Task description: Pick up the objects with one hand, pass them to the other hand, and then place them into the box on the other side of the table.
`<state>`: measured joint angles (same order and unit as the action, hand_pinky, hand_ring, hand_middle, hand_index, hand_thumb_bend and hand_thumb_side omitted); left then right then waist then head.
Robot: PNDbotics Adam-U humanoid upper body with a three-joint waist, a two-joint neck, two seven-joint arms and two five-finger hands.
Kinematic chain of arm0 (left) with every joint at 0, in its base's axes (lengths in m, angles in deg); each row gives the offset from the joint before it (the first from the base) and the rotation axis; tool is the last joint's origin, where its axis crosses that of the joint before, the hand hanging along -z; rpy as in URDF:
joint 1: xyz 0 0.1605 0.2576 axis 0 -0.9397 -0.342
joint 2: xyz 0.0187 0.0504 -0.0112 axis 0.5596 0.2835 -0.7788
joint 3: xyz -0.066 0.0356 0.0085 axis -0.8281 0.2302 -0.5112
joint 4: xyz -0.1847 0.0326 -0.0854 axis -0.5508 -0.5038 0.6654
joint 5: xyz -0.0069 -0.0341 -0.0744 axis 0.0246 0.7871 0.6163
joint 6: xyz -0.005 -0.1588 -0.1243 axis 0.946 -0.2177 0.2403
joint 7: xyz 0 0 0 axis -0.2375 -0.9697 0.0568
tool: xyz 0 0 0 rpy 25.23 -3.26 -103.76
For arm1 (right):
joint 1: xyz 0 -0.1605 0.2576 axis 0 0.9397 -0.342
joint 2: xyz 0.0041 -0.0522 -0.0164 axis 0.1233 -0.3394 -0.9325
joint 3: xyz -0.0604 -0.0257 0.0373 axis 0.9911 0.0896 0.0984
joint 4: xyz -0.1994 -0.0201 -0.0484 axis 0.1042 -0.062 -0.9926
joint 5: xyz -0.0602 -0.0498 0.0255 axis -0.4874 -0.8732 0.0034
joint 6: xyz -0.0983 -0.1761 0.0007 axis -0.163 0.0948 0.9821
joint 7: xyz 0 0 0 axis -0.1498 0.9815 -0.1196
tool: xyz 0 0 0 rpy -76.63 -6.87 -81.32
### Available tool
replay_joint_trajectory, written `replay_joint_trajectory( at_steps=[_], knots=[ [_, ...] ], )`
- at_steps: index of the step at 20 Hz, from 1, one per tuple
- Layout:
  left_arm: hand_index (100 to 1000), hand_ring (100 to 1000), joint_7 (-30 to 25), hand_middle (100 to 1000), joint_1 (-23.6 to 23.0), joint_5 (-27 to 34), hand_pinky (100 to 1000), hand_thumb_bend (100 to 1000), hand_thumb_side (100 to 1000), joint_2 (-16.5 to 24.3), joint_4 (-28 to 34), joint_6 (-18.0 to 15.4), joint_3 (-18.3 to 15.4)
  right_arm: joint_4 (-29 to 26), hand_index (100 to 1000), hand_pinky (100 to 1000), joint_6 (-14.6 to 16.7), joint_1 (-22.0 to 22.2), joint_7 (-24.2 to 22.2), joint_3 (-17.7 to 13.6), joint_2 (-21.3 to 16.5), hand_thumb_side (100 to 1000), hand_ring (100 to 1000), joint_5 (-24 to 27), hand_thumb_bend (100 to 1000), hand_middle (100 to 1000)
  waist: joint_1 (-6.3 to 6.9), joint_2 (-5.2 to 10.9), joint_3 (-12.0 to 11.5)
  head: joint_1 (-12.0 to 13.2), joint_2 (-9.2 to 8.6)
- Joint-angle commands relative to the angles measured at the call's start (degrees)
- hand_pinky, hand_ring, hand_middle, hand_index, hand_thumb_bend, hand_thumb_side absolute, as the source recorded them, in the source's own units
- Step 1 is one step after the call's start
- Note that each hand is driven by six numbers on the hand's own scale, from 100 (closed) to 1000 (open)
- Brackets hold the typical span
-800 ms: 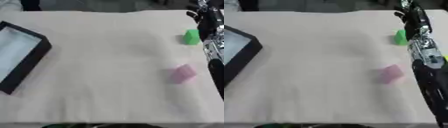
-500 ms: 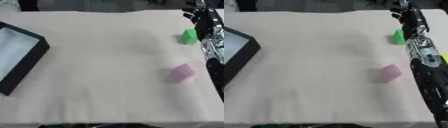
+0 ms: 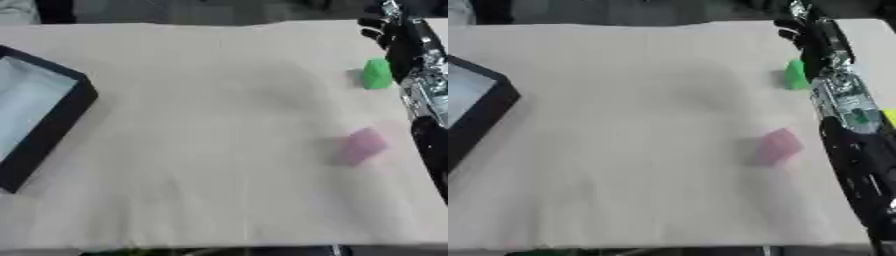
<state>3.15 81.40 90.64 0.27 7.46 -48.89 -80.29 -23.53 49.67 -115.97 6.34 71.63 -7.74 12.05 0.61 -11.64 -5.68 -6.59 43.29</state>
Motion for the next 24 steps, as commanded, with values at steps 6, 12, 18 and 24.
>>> replay_joint_trajectory(
  at_steps=[6, 12, 18, 24],
  knots=[
    [893, 795, -0.28, 813, -0.43, 0.3, 824, 503, 749, 2.15, 2.1, 0.47, -0.55, -8.66, 875, 886, -4.13, -0.59, -21.41, 2.32, -16.35, 581, 826, -13.29, 100, 803, -0.58, 0.7, 0.92, 0.97, -1.12],
    [888, 795, -0.63, 810, -0.99, 0.12, 824, 492, 755, 2.87, 2.47, 0.73, -0.64, -14.71, 873, 899, -2.7, 2.25, -33.11, 3.74, -24.22, 398, 860, -20.25, 145, 828, -0.93, 0.81, 1.37, 0.88, -1.47],
    [887, 796, -0.75, 809, -1.19, 0.26, 825, 484, 758, 3.37, 2.63, 0.84, -0.75, -18.95, 870, 902, -1.56, 5.15, -42.89, 3.86, -27.84, 375, 872, -25.7, 179, 836, -1.13, 0.89, 1.73, 0.78, -1.18],
    [887, 796, -0.83, 807, -1.39, 0.23, 824, 478, 762, 3.77, 2.73, 0.94, -0.8, -20.81, 890, 900, -0.77, 10.83, -44.99, 5.06, -29.15, 310, 879, -27.52, 224, 845, -1.66, 0.88, 2.19, 0.96, -0.98]
  ],
)
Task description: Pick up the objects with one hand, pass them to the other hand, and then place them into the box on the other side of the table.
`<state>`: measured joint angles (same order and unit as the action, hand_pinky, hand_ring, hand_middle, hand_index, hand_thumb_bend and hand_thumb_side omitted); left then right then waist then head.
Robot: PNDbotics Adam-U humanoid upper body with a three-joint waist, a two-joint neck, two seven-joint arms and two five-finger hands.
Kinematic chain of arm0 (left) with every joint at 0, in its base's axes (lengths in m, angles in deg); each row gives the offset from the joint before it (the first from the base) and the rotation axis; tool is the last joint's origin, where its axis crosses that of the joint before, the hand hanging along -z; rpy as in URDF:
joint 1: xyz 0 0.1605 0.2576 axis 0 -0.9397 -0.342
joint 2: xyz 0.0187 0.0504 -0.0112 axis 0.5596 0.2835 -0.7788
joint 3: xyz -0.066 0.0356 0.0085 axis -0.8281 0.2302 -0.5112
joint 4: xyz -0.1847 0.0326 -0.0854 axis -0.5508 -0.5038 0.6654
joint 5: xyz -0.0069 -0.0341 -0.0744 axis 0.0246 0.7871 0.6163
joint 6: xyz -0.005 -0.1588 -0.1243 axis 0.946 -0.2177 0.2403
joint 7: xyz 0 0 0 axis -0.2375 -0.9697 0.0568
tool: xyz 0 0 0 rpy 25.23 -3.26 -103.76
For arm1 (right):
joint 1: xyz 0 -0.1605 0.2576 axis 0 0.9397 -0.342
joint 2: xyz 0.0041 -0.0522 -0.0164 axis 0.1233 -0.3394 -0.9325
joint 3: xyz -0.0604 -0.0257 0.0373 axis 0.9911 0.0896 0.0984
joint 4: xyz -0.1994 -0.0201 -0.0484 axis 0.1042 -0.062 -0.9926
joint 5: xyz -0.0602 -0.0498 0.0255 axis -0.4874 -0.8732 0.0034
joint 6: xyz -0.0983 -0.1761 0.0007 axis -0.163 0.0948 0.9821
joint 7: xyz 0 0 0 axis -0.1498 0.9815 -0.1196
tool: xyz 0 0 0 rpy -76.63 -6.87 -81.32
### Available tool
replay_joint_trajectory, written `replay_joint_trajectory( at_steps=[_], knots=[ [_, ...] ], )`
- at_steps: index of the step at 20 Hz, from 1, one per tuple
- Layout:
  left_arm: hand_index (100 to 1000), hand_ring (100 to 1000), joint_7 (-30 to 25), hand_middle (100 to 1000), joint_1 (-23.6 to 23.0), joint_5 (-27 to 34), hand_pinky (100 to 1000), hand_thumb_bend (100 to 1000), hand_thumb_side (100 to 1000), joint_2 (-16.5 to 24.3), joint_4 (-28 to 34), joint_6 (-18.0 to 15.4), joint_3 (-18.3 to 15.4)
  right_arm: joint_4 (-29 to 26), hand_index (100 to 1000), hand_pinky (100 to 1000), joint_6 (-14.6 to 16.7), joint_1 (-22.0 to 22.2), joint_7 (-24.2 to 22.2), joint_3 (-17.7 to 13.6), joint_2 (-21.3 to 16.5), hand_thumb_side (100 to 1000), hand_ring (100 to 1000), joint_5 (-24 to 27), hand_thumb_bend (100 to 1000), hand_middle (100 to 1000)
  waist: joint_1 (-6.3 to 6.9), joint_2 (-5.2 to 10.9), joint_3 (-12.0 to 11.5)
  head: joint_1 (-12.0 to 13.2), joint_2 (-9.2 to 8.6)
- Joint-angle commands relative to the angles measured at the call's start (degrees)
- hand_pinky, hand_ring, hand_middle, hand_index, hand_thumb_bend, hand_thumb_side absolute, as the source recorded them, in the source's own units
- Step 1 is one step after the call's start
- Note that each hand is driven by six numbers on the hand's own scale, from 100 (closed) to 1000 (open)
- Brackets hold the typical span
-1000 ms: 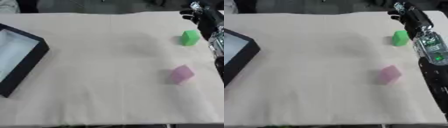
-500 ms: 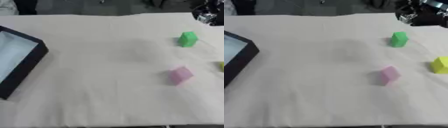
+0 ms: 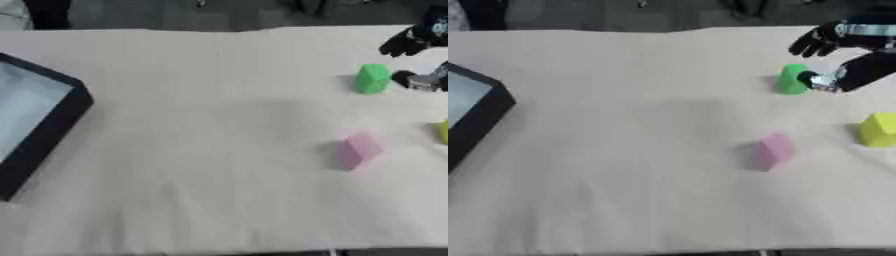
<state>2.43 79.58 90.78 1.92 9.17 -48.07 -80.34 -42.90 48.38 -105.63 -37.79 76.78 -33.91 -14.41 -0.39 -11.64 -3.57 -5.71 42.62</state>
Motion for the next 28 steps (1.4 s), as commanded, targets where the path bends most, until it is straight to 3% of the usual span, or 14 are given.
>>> replay_joint_trajectory(
  at_steps=[1, 14, 17, 21, 28],
  knots=[
    [887, 796, -0.09, 807, 0.39, 0.1, 824, 477, 762, 2.15, 1.03, 0.12, -0.78, -1.76, 891, 900, 0.84, 1.16, -1.07, 0.12, -3.11, 287, 880, -1.34, 228, 846, -0.71, 0.89, 0.13, 0.12, -0.26],
    [888, 793, -0.34, 806, 0.5, 0.34, 824, 468, 766, 2.04, 1.12, 0.36, -0.59, -4.85, 923, 895, 4.66, 4.11, -2.69, 4.83, -3.77, 221, 885, -4.24, 304, 859, -0.65, 0.81, 0.18, -1.09, 0.2],
    [888, 793, -0.47, 806, 0.48, 0.42, 824, 464, 769, 1.97, 1.15, 0.41, -0.47, -5.51, 943, 888, 6.1, 3.97, -1.67, 6.07, -3.75, 155, 868, -7.2, 353, 837, -0.55, 0.76, 0.13, -0.89, 0.76],
    [888, 791, -0.51, 806, 0.46, 0.45, 823, 459, 769, 1.86, 1.14, 0.57, -0.41, -4.96, 885, 886, 7.93, 3.28, -0.4, 8.0, -3.24, 140, 867, -11.64, 384, 826, -0.39, 0.66, 0.0, -1.28, 0.93],
    [888, 788, -0.78, 806, 0.47, 0.49, 823, 453, 773, 1.49, 1.3, 0.89, -0.15, -0.97, 874, 868, 10.18, 0.57, 2.98, 11.53, -0.09, 120, 834, -19.35, 430, 790, -0.13, 0.59, -0.33, -2.24, 0.29]
  ],
)
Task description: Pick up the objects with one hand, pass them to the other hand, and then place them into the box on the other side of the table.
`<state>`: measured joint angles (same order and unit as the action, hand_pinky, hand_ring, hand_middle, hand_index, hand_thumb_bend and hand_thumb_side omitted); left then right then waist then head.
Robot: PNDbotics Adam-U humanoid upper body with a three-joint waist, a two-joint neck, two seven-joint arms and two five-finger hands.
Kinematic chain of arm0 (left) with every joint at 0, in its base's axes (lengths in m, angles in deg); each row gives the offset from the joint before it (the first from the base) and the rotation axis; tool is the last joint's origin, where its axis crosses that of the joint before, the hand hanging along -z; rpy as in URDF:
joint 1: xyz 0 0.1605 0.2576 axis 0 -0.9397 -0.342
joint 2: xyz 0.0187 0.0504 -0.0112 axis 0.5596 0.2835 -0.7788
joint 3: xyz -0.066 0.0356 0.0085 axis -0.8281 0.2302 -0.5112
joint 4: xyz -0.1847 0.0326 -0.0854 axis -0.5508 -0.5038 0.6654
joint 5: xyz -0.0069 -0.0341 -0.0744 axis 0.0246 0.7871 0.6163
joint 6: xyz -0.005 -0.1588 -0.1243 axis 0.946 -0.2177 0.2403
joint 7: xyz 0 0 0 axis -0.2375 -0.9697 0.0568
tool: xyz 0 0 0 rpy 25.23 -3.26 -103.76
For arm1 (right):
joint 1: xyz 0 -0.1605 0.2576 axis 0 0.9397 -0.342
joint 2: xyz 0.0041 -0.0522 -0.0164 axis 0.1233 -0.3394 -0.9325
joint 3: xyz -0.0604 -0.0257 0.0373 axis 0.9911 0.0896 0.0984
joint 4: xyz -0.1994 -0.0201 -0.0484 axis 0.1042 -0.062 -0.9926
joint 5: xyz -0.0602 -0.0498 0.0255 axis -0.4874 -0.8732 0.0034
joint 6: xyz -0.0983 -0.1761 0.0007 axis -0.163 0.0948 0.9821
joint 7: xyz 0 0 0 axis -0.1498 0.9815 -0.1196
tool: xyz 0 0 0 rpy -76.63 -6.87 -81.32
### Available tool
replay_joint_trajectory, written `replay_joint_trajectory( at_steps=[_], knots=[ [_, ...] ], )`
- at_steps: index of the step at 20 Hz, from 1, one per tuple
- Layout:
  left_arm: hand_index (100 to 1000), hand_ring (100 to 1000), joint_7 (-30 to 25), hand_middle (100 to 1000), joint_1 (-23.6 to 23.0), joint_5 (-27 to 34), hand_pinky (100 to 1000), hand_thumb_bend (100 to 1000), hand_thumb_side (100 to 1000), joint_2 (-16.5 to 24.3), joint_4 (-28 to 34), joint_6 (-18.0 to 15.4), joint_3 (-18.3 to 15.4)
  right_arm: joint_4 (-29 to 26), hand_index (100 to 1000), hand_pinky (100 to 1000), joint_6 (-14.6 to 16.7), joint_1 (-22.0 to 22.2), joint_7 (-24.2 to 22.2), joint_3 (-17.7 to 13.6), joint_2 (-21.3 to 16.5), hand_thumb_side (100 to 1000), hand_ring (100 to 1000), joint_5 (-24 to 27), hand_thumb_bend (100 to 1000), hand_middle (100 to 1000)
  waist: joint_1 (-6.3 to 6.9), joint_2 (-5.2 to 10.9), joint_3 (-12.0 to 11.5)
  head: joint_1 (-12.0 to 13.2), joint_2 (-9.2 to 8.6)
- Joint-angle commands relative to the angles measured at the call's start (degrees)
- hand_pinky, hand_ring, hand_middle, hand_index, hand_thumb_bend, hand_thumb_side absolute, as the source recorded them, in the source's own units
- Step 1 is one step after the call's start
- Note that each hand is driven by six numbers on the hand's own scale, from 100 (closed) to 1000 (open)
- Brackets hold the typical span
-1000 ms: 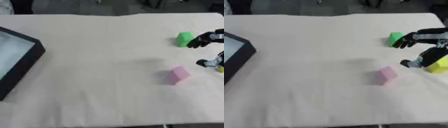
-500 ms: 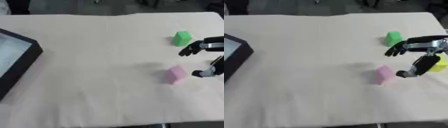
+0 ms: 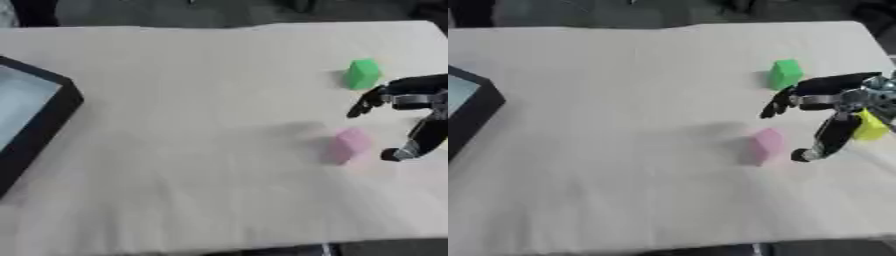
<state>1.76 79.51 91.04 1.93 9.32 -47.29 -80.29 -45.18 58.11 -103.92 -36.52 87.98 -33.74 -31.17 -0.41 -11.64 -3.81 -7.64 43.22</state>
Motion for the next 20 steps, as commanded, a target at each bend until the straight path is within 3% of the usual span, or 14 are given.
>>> replay_joint_trajectory(
  at_steps=[1, 8, 17, 20],
  knots=[
    [888, 788, -0.15, 806, 0.53, 0.24, 823, 452, 774, 1.44, 1.18, 0.13, -0.18, 2.28, 873, 867, 0.53, -1.47, 2.65, 0.7, 0.32, 119, 831, -3.6, 435, 787, -0.06, 0.58, -0.12, -0.37, -0.4],
    [887, 787, -0.28, 807, 0.51, 0.29, 823, 447, 777, 1.13, 1.36, 0.22, -0.08, 7.95, 862, 859, 2.24, -3.12, 6.76, 3.43, 3.78, 127, 815, -9.23, 453, 774, 0.23, 0.47, -0.5, -0.99, -0.95],
    [887, 788, -0.31, 808, 0.52, 0.33, 822, 442, 777, 0.98, 1.82, 0.18, -0.04, 11.92, 839, 857, 3.1, -4.83, 7.13, 5.32, 5.82, 194, 812, -10.28, 437, 767, 0.32, 0.59, -0.91, -1.73, -0.29],
    [887, 792, -0.43, 808, 0.56, 0.31, 822, 440, 778, 0.89, 1.91, 0.22, 0.08, 12.84, 774, 849, 3.01, -5.35, 7.76, 5.85, 6.67, 189, 797, -10.76, 426, 715, 0.32, 0.6, -1.02, -1.8, -0.3]
  ],
)
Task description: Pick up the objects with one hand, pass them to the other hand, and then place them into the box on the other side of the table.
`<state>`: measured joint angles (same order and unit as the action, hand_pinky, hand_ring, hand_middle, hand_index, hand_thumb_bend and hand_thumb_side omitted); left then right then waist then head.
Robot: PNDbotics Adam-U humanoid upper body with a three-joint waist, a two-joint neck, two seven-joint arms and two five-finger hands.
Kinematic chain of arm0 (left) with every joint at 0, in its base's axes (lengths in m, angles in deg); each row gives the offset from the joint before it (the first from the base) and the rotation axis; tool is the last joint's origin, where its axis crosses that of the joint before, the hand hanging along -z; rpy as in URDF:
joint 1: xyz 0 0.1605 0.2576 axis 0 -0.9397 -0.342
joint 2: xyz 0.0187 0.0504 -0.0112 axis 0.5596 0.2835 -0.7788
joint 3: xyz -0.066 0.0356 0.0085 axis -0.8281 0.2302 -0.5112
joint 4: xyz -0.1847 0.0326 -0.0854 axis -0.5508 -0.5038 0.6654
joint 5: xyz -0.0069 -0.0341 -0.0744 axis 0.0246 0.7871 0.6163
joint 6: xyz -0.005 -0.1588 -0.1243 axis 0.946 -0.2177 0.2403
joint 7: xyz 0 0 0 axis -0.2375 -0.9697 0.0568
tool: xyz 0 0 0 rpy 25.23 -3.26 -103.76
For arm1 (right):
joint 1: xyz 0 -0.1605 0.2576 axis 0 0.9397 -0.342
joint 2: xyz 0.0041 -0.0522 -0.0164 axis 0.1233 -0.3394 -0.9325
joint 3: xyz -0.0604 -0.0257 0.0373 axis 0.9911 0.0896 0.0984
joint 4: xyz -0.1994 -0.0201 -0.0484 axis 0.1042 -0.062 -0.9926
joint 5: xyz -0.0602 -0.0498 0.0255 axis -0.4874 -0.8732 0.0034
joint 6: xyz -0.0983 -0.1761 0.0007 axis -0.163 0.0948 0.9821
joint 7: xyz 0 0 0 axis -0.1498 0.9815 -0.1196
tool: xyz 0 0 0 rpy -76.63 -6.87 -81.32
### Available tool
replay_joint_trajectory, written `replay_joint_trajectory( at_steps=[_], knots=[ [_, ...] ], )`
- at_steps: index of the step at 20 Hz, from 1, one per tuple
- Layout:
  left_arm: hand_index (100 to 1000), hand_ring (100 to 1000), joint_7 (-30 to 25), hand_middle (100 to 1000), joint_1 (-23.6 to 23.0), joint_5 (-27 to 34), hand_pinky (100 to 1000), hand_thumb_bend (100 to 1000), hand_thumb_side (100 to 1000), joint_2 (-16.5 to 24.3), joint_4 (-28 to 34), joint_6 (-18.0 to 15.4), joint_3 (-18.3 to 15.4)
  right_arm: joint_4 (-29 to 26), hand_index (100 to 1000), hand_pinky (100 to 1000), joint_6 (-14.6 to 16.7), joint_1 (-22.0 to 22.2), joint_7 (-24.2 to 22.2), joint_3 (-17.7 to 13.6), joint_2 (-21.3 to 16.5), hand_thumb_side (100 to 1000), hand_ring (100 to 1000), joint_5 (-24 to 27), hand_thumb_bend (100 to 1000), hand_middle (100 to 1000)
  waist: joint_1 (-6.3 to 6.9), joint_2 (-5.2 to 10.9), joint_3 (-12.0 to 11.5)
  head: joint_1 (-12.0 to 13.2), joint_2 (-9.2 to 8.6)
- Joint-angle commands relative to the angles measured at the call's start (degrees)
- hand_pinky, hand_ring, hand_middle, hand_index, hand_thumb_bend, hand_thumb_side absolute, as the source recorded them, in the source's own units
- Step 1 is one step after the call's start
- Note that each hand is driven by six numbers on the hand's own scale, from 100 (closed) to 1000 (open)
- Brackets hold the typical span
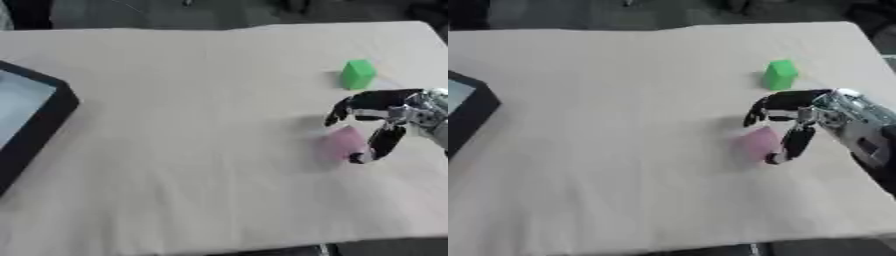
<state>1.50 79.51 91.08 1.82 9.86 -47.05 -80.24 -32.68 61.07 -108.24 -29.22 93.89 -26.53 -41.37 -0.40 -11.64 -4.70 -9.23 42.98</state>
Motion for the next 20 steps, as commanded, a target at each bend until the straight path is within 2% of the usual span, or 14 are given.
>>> replay_joint_trajectory(
  at_steps=[1, 4, 9, 11, 17, 20],
  knots=[
    [887, 795, -0.19, 808, 0.56, 0.25, 822, 440, 777, 1.01, 1.42, -0.02, 0.04, 0.58, 755, 847, -0.02, -1.08, 0.93, 0.03, -0.3, 185, 793, -0.68, 422, 699, 0.31, 0.6, -0.17, -0.21, -0.04],
    [885, 800, -0.15, 806, 0.5, 0.23, 822, 439, 776, 1.13, 1.61, -0.06, -0.01, 0.93, 703, 841, -0.23, -0.99, 2.62, 0.02, -0.09, 168, 779, -0.65, 402, 645, 0.31, 0.6, -0.22, -0.08, 0.18],
    [883, 802, 0.01, 802, 0.3, 0.22, 821, 438, 774, 1.29, 2.11, -0.1, -0.03, -0.6, 596, 819, -0.9, -0.61, 4.6, -1.28, -0.53, 134, 718, 2.08, 156, 543, 0.27, 0.68, -0.1, 0.55, 0.32],
    [881, 800, 0.05, 800, 0.21, 0.16, 820, 438, 773, 1.39, 2.39, -0.1, -0.05, -2.61, 579, 815, -1.56, -0.38, 5.21, -2.61, -0.91, 128, 705, 3.87, 117, 525, 0.27, 0.71, 0.02, 0.84, 0.17],
    [869, 783, -0.04, 782, 0.06, -0.54, 811, 438, 762, 1.71, 3.91, 0.34, 0.26, -10.41, 577, 810, -5.88, -0.25, 7.87, -7.26, -0.62, 100, 679, 13.07, 100, 517, 0.35, 0.8, 0.3, 1.41, -0.67],
    [843, 763, 0.2, 757, 0.02, -1.83, 805, 441, 730, 2.07, 4.79, 2.96, 1.06, -14.52, 578, 802, -8.3, -0.86, 11.02, -8.15, 0.58, 100, 661, 14.91, 100, 517, 0.43, 0.88, 0.36, 1.71, -1.09]
  ],
)
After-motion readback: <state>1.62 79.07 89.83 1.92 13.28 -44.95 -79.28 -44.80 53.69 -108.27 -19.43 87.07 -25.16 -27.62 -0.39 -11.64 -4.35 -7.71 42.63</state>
